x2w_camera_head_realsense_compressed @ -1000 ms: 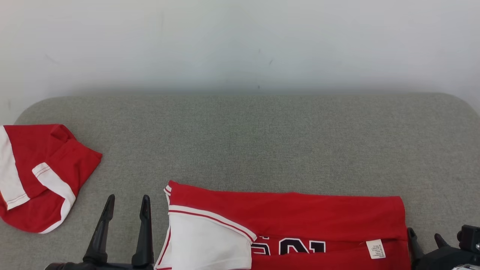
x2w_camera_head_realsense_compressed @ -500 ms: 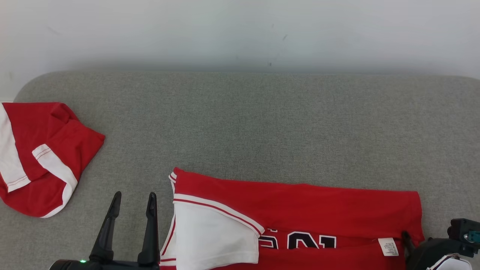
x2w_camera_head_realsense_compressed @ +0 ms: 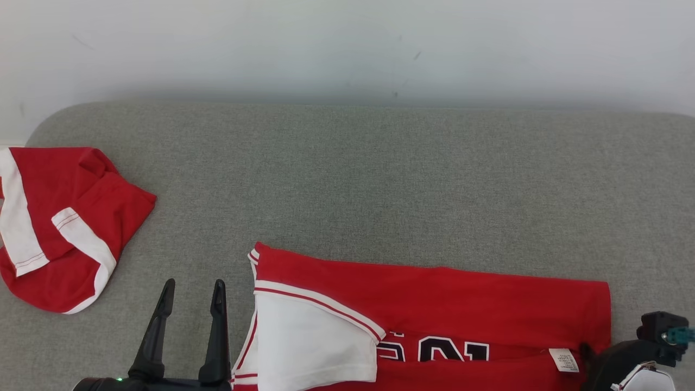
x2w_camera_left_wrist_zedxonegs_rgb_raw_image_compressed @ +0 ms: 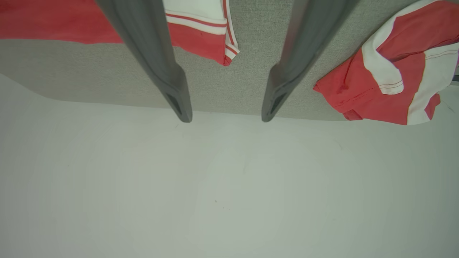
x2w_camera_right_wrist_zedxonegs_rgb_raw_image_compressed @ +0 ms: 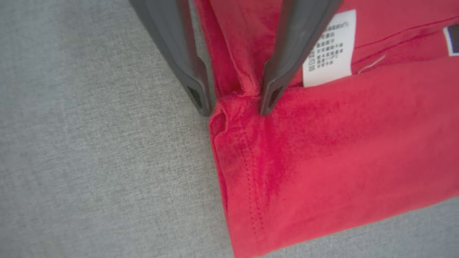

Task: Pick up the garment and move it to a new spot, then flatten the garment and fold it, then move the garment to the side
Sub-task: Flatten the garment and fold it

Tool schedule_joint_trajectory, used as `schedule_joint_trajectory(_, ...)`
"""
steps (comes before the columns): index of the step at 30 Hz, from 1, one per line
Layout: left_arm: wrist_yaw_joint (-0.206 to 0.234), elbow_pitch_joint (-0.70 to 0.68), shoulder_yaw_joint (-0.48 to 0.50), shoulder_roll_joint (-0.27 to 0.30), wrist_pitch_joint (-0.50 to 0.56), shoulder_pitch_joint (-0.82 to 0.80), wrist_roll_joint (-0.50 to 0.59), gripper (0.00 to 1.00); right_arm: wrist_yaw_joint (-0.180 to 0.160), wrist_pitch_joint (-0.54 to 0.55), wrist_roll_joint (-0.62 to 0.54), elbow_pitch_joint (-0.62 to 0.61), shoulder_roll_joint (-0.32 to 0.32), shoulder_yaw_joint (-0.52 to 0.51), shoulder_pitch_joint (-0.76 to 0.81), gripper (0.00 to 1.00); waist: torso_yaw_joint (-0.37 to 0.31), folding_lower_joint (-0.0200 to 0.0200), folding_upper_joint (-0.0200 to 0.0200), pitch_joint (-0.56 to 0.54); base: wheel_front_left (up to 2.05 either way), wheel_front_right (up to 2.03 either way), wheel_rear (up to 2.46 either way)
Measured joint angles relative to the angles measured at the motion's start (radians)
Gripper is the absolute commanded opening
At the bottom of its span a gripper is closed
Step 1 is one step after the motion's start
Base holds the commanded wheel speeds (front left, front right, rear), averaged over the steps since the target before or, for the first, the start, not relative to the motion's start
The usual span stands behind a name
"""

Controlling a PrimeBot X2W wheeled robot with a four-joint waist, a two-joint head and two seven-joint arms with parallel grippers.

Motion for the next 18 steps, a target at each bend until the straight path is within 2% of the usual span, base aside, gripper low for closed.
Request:
schedule_joint_trajectory(6, -0.001, 0.004, -0.001, -0.002, 0.000, 0.000, 0.000, 1.00, 0.006, -0.003, -0.029, -0.009, 0.018, -0.012, -0.006, 0.00, -0.006, 0.0000, 0.0000, -0.002, 0.00, 0.00, 0.00)
schedule_joint_trajectory(12, -0.001, 0.004, -0.002, -0.003, 0.000, 0.000, 0.001, 1.00, 0.008, -0.026, -0.071, -0.025, 0.029, -0.072, -0.016, 0.00, -0.009, 0.0000, 0.0001, -0.004, 0.00, 0.00, 0.00)
schedule_joint_trajectory(18, 0.000, 0.003, -0.003, -0.003, 0.000, 0.000, 0.001, 1.00, 0.008, -0.030, -0.115, -0.082, 0.028, -0.191, -0.028, 0.00, -0.014, 0.0001, 0.0002, -0.003, 0.00, 0.00, 0.00)
